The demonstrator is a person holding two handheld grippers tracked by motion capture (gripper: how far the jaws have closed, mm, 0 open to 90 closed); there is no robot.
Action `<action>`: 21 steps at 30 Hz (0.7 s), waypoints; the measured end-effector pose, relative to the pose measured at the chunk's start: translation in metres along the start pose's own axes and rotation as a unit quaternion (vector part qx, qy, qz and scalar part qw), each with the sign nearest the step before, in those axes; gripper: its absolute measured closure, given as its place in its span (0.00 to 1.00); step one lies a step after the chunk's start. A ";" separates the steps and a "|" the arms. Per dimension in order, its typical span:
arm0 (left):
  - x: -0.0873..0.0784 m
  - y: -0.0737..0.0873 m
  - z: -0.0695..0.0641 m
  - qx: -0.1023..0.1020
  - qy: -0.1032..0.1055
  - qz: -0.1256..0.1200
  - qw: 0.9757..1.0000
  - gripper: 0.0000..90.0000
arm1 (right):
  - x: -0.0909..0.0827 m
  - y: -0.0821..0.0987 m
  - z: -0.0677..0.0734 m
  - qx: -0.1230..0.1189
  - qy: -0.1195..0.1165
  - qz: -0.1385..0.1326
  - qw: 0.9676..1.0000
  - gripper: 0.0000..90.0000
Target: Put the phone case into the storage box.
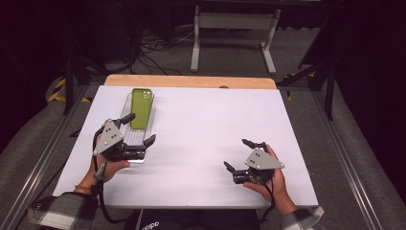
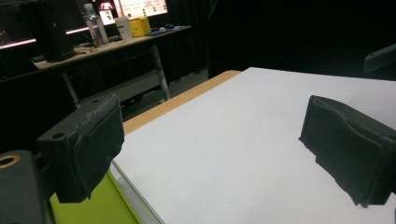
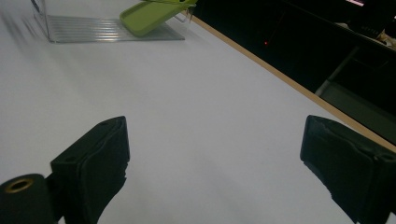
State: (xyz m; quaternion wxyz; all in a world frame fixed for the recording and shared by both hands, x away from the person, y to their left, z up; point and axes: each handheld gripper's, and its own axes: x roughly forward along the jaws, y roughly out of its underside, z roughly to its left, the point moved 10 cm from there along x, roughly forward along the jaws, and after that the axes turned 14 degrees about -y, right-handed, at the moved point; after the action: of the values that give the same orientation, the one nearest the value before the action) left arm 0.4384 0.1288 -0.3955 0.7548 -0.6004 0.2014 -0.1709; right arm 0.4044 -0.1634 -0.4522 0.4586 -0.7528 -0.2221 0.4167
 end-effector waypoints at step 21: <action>-0.014 0.019 -0.022 0.018 0.011 0.006 1.000 0.07 | 0.001 -0.004 0.008 -0.008 -0.008 -0.001 1.000 0.10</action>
State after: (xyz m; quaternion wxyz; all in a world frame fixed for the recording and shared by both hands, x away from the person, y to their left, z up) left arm 0.4150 0.1217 -0.4167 0.7640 -0.5838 0.2103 -0.1769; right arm 0.3987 -0.1570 -0.4506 0.4513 -0.7529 -0.2292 0.4205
